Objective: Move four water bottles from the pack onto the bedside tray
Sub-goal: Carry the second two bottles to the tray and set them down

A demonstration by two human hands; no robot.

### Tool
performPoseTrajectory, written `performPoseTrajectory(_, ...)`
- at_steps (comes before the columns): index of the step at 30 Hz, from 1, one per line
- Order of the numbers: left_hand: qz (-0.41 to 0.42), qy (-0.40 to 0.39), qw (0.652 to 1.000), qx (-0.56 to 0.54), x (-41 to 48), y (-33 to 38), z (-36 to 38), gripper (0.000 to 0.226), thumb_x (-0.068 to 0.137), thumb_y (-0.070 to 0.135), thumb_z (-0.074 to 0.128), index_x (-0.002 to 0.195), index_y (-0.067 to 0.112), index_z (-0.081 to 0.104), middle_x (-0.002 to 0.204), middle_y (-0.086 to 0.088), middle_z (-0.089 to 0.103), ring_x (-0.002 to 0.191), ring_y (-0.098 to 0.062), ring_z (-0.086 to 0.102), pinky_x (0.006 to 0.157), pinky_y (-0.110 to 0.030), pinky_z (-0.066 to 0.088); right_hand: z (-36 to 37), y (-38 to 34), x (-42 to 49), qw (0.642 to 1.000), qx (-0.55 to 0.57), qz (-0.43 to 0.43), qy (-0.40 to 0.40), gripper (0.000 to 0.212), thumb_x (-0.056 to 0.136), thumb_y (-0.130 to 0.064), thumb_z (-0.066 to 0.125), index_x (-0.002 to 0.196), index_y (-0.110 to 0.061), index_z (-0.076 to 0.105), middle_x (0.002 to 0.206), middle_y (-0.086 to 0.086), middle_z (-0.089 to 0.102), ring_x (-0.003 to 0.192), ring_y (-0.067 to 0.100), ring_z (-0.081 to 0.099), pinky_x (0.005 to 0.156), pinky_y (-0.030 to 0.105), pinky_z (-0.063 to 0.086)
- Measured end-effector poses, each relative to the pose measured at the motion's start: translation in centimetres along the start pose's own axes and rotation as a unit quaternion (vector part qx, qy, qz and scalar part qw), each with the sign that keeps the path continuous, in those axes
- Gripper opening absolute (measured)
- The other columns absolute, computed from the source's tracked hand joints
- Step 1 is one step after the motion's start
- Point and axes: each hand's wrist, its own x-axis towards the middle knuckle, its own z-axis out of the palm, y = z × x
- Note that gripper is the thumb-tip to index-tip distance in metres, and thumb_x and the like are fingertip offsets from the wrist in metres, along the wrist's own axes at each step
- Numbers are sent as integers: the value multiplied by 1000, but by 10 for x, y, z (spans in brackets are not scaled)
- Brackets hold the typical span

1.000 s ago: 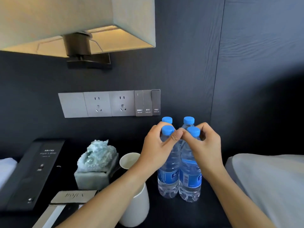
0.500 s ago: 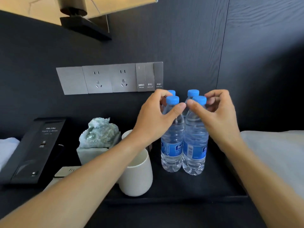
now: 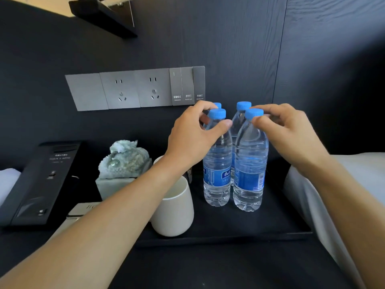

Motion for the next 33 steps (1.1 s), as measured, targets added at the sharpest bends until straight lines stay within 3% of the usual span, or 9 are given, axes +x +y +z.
performPoseTrajectory(5, 2, -9, 1000, 20, 0, 2, -2, 37, 81, 58, 71, 110, 36, 64, 98, 9, 69, 87, -13, 66, 80, -49, 60, 3, -2, -3, 999, -52, 3, -8, 48, 74, -52, 82, 111, -22, 72, 89, -4, 72, 81, 18, 69, 79, 40, 60)
performPoseTrajectory(14, -14, -21, 1000, -4, -1, 1, 2, 48, 75, 66, 68, 112, 36, 63, 99, 5, 70, 89, -18, 67, 81, -50, 59, -6, 8, 5, 998, 3, 4, -64, 35, 86, -35, 79, 119, -25, 74, 102, -4, 79, 98, 15, 76, 95, 47, 59)
performPoseTrajectory(20, -30, -49, 998, 2, 1, 3, -2, 55, 75, 72, 56, 105, 28, 73, 99, 4, 70, 82, -14, 62, 82, -52, 59, -6, 14, 8, 996, 24, -10, -91, 25, 93, -33, 71, 117, -28, 74, 93, 13, 72, 92, 32, 73, 94, 51, 58)
performPoseTrajectory(24, -46, -57, 997, 18, -2, 1, -3, 46, 80, 67, 58, 95, 28, 76, 88, 9, 75, 77, -12, 64, 83, -51, 59, -11, 16, 11, 994, 31, -6, -102, 24, 93, -30, 72, 117, -25, 74, 101, 5, 78, 98, 26, 74, 97, 45, 58)
performPoseTrajectory(29, -65, -35, 997, 18, -2, 2, -2, 51, 73, 73, 64, 89, 26, 68, 90, 9, 72, 81, -13, 64, 83, -53, 59, -18, 13, 11, 992, 32, 3, -120, 29, 94, -25, 71, 123, -24, 72, 110, 0, 78, 107, 23, 73, 102, 42, 55)
performPoseTrajectory(33, -80, -29, 996, 27, -2, 6, 0, 53, 75, 72, 70, 88, 21, 64, 93, 6, 73, 87, -18, 68, 83, -53, 59, -8, 10, 8, 998, -3, 10, -66, 36, 87, -45, 75, 118, -27, 72, 99, -2, 76, 91, 15, 73, 90, 40, 59)
